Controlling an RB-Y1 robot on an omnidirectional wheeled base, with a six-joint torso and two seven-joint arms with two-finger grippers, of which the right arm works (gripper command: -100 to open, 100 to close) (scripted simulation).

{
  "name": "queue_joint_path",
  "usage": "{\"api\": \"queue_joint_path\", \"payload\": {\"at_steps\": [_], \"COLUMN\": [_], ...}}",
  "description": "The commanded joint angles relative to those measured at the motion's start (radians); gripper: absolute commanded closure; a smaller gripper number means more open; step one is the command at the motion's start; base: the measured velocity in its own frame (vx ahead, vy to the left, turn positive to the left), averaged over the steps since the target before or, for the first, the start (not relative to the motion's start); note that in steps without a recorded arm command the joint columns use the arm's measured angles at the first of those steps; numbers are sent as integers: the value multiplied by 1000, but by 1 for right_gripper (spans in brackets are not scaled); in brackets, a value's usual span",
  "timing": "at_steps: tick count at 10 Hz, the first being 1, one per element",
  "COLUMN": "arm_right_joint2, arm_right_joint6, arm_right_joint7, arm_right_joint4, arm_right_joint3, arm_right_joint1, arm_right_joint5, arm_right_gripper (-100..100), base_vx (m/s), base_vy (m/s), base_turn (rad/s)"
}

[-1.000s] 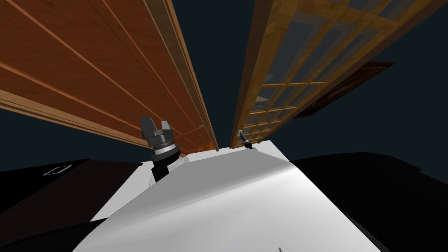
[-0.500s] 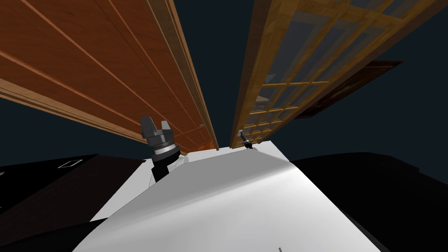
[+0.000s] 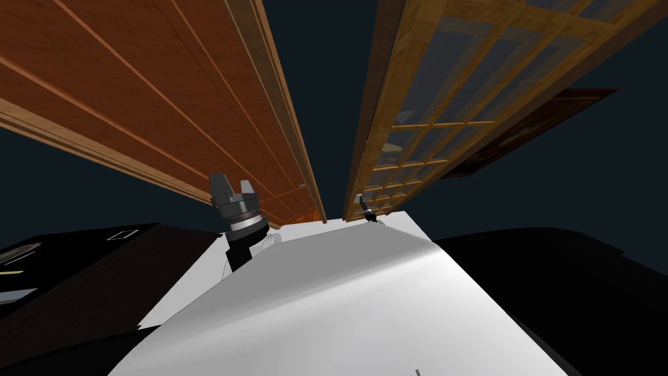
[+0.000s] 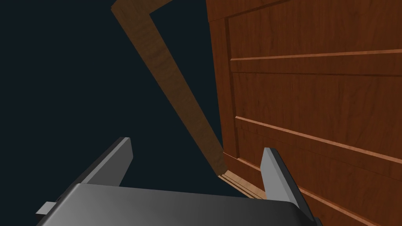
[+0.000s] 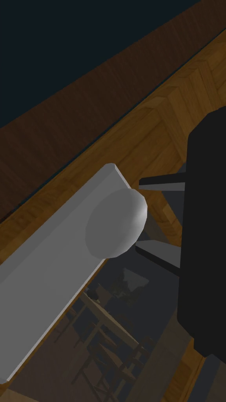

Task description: Pull the door open

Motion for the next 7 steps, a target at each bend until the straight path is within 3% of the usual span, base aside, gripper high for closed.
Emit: {"api": "queue_joint_path", "payload": {"at_steps": [1,7], "arm_right_joint2": [16,9], "arm_right_joint6": [5,8], "arm_right_joint7": [-31,-190], "arm_right_joint4": [4,4], "arm_right_joint3": [18,35], "arm_right_joint1": [2,2], "arm_right_joint5": [1,-54], "arm_right_gripper": [100,100], "base_vx": [-27,-36], "base_vy": [-9,-17], "base_turn": [30,60]}}
